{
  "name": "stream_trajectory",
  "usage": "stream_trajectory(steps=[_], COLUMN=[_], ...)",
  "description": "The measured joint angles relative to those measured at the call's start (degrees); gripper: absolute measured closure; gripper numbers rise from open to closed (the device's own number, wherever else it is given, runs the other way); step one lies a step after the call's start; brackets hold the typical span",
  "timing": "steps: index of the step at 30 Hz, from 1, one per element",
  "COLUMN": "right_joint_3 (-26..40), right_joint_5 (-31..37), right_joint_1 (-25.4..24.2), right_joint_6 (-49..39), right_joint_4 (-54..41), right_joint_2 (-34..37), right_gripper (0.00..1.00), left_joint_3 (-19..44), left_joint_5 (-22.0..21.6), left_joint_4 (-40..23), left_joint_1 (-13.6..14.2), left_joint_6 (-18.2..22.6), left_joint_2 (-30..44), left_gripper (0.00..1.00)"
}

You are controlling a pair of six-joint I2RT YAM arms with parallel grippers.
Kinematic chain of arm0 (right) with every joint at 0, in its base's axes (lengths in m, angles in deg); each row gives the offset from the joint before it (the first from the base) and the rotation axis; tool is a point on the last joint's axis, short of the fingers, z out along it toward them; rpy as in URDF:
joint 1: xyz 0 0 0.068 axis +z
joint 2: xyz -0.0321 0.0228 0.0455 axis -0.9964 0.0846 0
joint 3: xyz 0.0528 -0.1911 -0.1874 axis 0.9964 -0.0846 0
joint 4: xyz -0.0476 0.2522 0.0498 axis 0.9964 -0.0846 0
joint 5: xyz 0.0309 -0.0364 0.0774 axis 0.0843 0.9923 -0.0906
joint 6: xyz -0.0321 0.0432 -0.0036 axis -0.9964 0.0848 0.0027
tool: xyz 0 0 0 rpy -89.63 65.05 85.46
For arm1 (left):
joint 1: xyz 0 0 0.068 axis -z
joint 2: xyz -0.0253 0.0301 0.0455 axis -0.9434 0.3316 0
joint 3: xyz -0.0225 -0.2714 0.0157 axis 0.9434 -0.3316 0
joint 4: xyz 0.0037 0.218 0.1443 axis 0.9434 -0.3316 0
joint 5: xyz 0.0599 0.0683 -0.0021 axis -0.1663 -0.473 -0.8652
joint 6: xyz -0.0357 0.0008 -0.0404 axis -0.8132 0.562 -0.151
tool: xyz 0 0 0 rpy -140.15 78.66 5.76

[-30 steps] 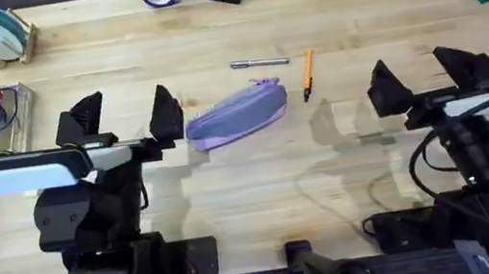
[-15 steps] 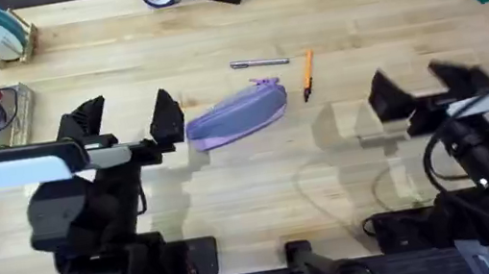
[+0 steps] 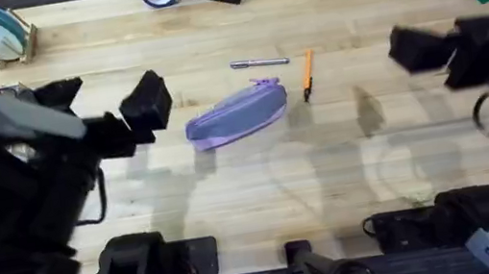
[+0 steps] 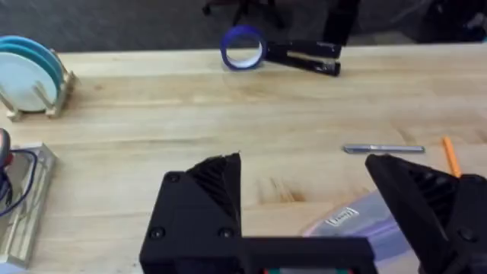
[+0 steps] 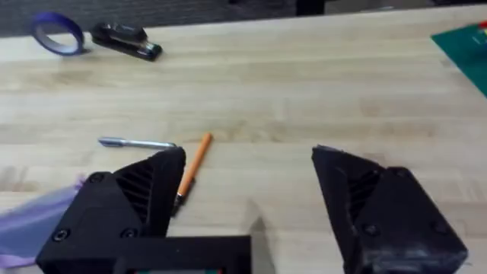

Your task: Unzip the bag, pick up the pens from the table one at a time and place them inside, then zip the bag closed.

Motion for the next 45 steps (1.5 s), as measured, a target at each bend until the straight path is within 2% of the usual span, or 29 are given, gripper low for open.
stream_trajectory(steps=[5, 10, 15, 19, 24, 32, 34, 37, 41, 45], right_joint_3=[11.3, 22.5, 32.2, 37.2, 39.4, 39.6, 39.6, 39.6, 39.6, 39.6], right_joint_5=[-3.9, -9.1, -12.9, -14.2, -14.8, -15.3, -15.3, -15.3, -15.3, -15.3], right_joint_1=[0.0, 0.0, 0.0, 0.1, 0.6, 0.9, 0.9, 0.9, 0.9, 0.9], right_joint_6=[0.2, 0.3, 0.4, 0.6, 0.6, 0.6, 0.6, 0.6, 0.5, 0.5], right_joint_4=[-1.3, -9.0, -16.1, -21.0, -24.4, -26.6, -26.6, -26.6, -26.5, -26.3], right_joint_2=[13.0, 24.8, 33.0, 36.2, 36.8, 36.8, 36.8, 36.8, 36.8, 36.8], right_gripper=[0.005, 0.006, 0.005, 0.006, 0.006, 0.006, 0.005, 0.005, 0.005, 0.006], left_joint_3=[9.8, 19.0, 26.7, 30.8, 33.9, 34.7, 34.7, 34.7, 34.7, 34.7], left_joint_5=[1.1, 2.9, 3.9, 4.4, 4.9, 5.4, 6.6, 11.0, 19.8, 24.7], left_joint_4=[-6.4, -11.9, -17.3, -22.4, -27.8, -29.6, -29.6, -29.9, -34.3, -37.9], left_joint_1=[0.0, 0.0, 0.0, 0.0, 0.0, 0.0, 0.0, 0.0, 0.0, 0.0], left_joint_6=[0.0, 0.0, 0.0, 0.0, 0.4, 2.0, 3.8, 9.3, 20.6, 29.6], left_joint_2=[9.0, 16.1, 20.7, 23.5, 26.8, 29.4, 29.5, 29.5, 29.5, 29.5], left_gripper=[0.007, 0.008, 0.007, 0.007, 0.007, 0.007, 0.008, 0.008, 0.008, 0.008])
